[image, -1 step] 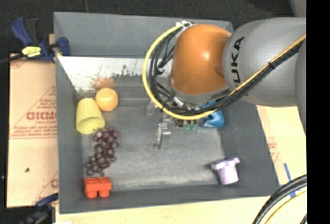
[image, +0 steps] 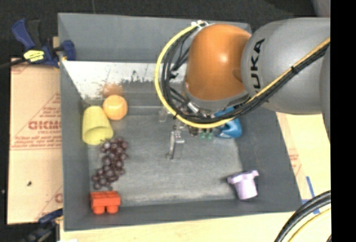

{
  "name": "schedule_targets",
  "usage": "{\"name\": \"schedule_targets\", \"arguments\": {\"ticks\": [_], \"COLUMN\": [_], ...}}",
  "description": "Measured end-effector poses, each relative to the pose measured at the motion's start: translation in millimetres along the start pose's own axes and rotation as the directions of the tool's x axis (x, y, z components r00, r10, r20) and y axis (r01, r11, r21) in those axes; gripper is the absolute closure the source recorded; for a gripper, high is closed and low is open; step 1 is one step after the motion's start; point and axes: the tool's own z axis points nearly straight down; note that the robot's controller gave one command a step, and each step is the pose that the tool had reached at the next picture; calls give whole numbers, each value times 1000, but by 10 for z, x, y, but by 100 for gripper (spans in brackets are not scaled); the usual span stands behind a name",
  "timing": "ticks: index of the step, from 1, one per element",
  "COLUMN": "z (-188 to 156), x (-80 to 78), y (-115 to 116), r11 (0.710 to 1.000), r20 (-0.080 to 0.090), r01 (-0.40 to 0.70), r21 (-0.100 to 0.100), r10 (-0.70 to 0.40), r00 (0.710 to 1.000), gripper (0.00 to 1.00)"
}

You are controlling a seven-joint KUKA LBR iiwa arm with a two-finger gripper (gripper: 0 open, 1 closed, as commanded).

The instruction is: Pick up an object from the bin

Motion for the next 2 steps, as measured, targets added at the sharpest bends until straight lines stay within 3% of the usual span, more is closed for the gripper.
{"name": "schedule_targets", "arguments": {"ticks": [1, 2], "z": [996, 597], "x": [-275, -83], "y": [710, 964], "r11": [955, 910], "r20": [2, 10], "r01": [297, 414], "r21": [1, 3], "r10": [-297, -414], "r00": [955, 910], "gripper": [0, 0]}}
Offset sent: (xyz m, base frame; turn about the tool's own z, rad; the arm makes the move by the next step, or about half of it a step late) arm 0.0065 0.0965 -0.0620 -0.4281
